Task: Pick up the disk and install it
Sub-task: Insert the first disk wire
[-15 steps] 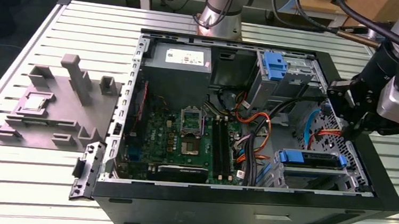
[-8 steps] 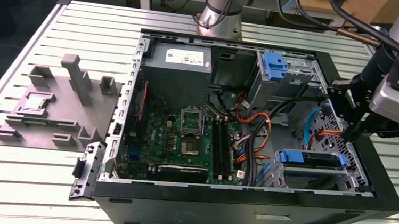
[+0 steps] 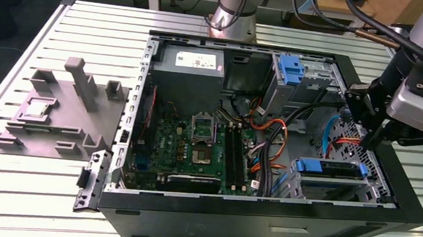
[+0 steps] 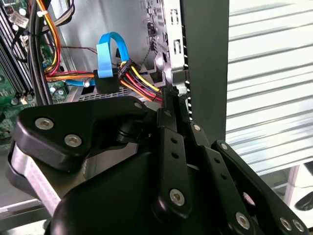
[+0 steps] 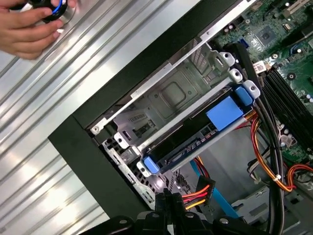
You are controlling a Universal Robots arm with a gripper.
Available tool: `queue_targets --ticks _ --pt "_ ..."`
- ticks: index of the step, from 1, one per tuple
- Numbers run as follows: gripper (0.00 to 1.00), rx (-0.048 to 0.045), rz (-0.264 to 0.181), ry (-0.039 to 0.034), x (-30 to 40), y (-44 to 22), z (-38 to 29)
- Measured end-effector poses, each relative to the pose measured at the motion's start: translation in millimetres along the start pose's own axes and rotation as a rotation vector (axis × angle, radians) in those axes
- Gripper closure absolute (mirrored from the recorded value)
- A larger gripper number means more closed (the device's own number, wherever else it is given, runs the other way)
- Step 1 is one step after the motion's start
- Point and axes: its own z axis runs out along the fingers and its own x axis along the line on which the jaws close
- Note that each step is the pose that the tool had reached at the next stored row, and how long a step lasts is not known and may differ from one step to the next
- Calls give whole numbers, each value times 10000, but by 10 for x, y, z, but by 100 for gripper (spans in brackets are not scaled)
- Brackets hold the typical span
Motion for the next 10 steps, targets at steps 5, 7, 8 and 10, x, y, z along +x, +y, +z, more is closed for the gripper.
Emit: queue_targets --ticks 5,7,8,10 --pt "83 -140 670 26 1 0 0" --pt "83 -220 782 -30 1 0 0" --pt "83 -263 813 -70 0 0 0" --pt "83 -345 918 -131 0 -1 -1"
